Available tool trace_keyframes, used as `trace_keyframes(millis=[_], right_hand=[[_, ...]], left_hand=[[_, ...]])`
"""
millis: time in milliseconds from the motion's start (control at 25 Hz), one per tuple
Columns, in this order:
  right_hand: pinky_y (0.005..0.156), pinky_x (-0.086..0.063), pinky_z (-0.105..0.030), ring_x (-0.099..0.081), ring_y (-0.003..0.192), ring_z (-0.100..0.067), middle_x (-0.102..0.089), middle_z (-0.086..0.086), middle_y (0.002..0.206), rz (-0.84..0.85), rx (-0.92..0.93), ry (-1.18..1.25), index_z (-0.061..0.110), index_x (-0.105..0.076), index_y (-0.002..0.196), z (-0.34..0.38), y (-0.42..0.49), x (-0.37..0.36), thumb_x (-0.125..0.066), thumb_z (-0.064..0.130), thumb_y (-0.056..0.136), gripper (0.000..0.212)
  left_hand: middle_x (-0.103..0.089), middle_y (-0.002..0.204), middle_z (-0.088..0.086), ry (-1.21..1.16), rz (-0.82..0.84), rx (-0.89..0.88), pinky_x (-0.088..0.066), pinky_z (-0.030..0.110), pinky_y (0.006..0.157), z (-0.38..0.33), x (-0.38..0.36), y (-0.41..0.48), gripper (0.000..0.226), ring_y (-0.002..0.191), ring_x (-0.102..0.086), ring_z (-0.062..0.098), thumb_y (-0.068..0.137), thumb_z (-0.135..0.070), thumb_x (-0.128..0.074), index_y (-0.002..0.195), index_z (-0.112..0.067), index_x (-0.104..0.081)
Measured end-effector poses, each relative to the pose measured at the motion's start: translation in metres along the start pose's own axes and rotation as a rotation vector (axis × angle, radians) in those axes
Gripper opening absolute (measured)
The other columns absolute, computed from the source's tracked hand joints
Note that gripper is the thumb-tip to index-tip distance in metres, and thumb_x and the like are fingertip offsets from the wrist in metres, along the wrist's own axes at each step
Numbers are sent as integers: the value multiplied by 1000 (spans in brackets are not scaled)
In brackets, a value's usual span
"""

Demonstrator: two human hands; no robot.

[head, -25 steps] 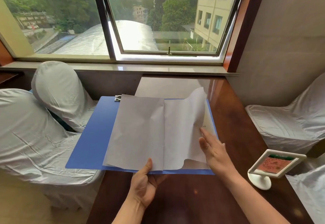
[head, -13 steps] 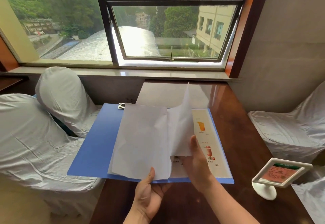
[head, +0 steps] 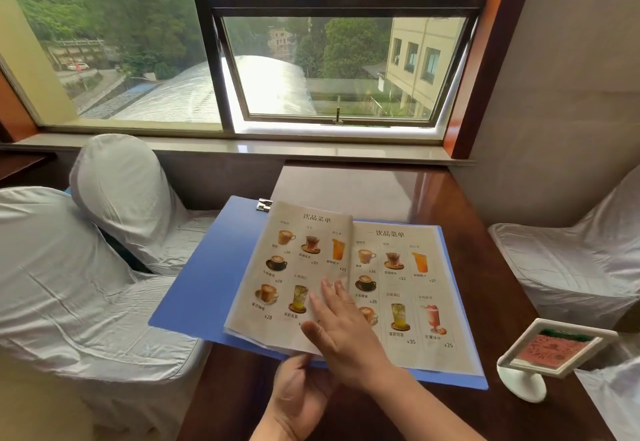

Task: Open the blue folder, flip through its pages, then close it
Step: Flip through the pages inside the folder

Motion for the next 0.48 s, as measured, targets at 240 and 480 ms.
trace_keyframes(millis=[240, 480], right_hand=[[120, 13, -35, 26, 149, -16, 7, 9, 167, -138, -11, -215, 35, -15, 156, 1, -1, 0, -14, 59, 99, 62], [116, 14, -34, 22, 151, -17, 8, 11, 167, -138, -35, -231, 37, -11, 156, -7, -1, -5, -13, 54, 99, 59]], left_hand=[[-61, 132, 21, 7, 84, 151, -57, 52, 82, 7, -7, 3, 57, 116, -61, 38, 76, 4, -46, 130, -7, -59], [-57, 140, 13, 36, 195, 116, -49, 51, 96, 3, -17, 1, 61, 128, -53, 34, 78, 6, -57, 135, -14, -55]])
Point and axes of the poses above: each hand's wrist, its own y-axis towards the middle knuckle, its own x-axis out of the back of the hand, z = x × y, the point moved 8 cm from there along y, towards the middle knuckle
